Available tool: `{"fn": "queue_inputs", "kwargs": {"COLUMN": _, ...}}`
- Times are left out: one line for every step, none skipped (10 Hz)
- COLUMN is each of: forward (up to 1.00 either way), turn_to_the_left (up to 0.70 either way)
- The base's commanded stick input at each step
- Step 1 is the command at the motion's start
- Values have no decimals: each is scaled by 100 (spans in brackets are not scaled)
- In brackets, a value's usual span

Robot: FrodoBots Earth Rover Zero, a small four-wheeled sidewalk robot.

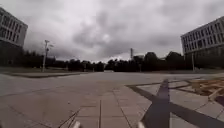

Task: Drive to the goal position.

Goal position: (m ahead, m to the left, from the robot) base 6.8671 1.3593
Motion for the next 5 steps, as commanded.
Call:
{"fn": "queue_inputs", "kwargs": {"forward": 97, "turn_to_the_left": 0}}
{"fn": "queue_inputs", "kwargs": {"forward": 97, "turn_to_the_left": 0}}
{"fn": "queue_inputs", "kwargs": {"forward": 100, "turn_to_the_left": 0}}
{"fn": "queue_inputs", "kwargs": {"forward": 100, "turn_to_the_left": 0}}
{"fn": "queue_inputs", "kwargs": {"forward": 100, "turn_to_the_left": 0}}
